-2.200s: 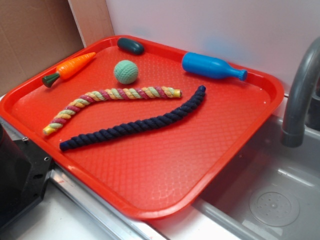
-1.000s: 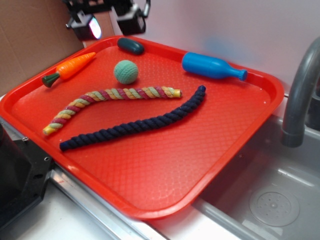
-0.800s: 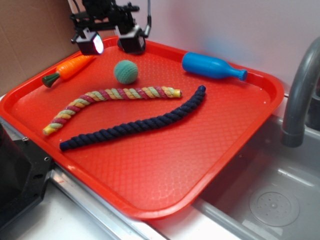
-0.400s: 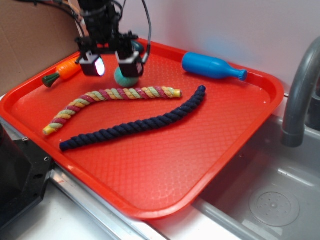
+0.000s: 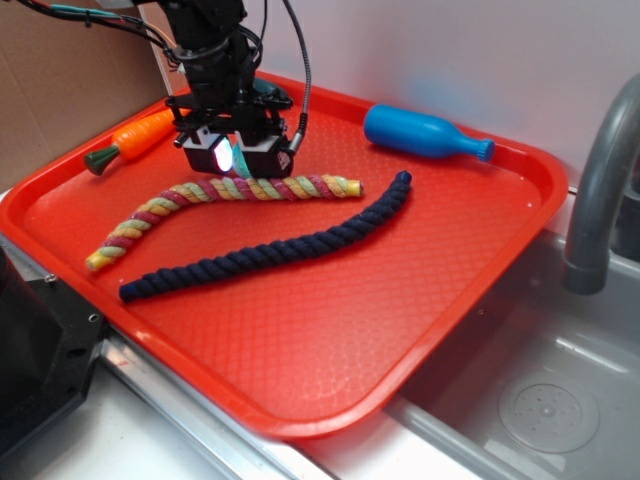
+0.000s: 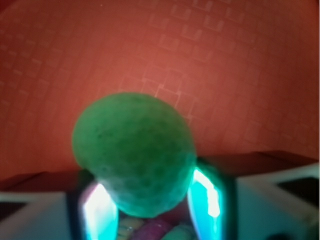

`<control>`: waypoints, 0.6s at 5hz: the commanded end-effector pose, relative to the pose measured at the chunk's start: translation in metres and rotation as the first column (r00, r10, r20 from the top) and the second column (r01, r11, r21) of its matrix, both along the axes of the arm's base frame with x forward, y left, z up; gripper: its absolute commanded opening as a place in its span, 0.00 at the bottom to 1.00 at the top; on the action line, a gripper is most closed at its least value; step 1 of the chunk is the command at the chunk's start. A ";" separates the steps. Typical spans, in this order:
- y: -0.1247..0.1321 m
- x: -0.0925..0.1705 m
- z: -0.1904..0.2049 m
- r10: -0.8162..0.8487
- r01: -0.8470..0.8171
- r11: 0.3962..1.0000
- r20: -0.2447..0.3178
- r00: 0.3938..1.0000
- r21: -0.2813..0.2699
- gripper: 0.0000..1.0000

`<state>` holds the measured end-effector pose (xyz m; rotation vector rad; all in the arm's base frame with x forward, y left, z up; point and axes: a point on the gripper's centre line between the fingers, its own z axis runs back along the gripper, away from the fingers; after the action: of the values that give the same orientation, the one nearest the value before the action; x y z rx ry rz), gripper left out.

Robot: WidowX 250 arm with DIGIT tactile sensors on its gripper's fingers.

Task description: Grab the green ball.

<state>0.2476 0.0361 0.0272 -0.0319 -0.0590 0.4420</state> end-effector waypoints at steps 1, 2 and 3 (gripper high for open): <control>-0.002 -0.015 0.093 -0.242 0.245 0.968 0.051 0.969 -0.060 0.00; -0.012 -0.046 0.143 -0.319 0.318 0.948 -0.021 0.948 -0.027 0.00; -0.028 -0.071 0.181 -0.333 0.333 0.943 -0.072 0.940 -0.005 0.00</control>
<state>0.1697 0.0005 0.1927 -0.0229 0.0620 0.1040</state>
